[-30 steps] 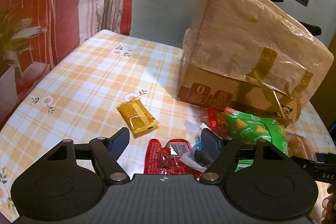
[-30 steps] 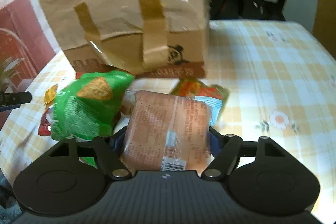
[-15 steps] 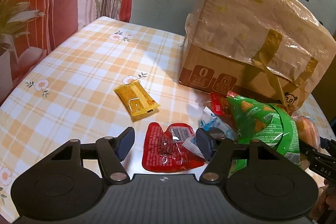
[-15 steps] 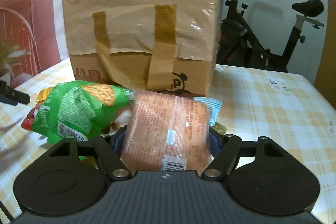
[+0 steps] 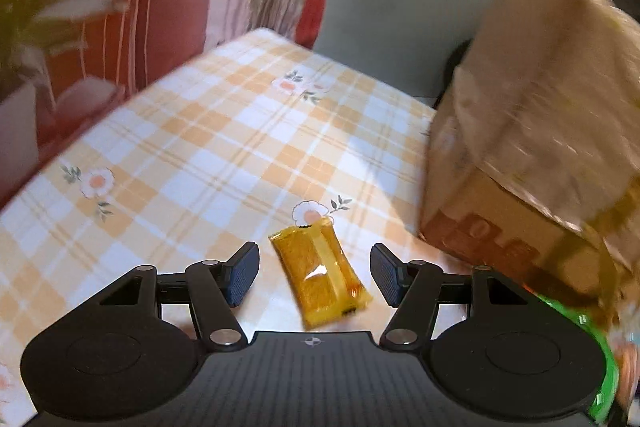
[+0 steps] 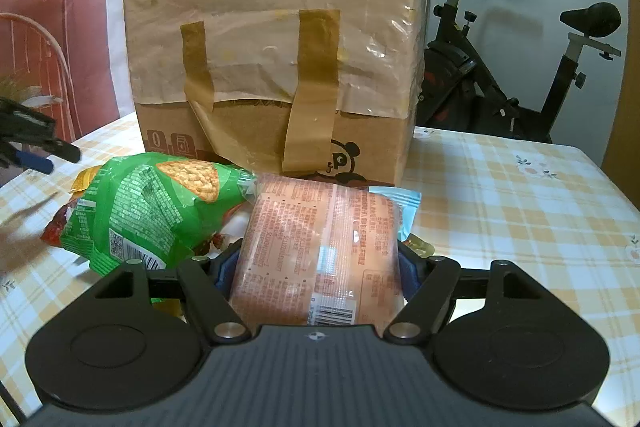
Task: Organize snacks
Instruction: 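Grasp the small yellow cake with the left tool while the right tool grasps the orange bread packet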
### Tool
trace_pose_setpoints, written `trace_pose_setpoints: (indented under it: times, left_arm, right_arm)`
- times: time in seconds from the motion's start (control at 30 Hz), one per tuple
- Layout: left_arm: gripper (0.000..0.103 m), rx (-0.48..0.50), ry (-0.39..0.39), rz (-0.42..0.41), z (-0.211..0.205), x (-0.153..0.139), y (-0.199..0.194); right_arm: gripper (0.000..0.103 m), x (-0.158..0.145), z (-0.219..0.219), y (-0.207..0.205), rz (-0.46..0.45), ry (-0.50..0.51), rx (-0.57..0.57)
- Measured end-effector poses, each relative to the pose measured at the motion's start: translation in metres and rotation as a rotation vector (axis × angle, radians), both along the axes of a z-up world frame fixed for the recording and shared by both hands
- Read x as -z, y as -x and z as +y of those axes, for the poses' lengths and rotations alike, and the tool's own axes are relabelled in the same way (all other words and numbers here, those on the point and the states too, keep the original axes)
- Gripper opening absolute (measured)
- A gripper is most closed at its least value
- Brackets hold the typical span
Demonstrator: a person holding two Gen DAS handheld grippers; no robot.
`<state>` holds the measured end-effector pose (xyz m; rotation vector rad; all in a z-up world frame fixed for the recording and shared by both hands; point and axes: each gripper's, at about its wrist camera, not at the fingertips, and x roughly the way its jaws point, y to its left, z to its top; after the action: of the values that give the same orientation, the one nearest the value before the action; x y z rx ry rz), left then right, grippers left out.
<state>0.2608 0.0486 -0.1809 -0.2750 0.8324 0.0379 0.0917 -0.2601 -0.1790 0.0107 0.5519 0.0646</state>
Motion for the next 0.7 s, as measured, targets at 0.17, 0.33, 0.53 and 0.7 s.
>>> trace_pose_setpoints:
  times: [0.17, 0.33, 0.53, 0.7]
  left_arm:
    - [0.064, 0.022, -0.067, 0.027, -0.017, 0.011, -0.012]
    - [0.06, 0.035, -0.145, -0.003, -0.027, 0.015, -0.007]
    - [0.039, 0.02, -0.078, -0.02, -0.011, 0.012, 0.013]
    - [0.038, 0.082, -0.038, -0.036, -0.015, 0.009, 0.04]
  right_arm:
    - [0.074, 0.0, 0.0, 0.0, 0.001, -0.001, -0.001]
    - [0.074, 0.0, -0.002, -0.003, 0.01, -0.01, -0.002]
    - [0.074, 0.001, -0.003, -0.004, 0.014, -0.016, -0.005]
    - [0.074, 0.001, -0.006, -0.007, 0.023, -0.032, -0.007]
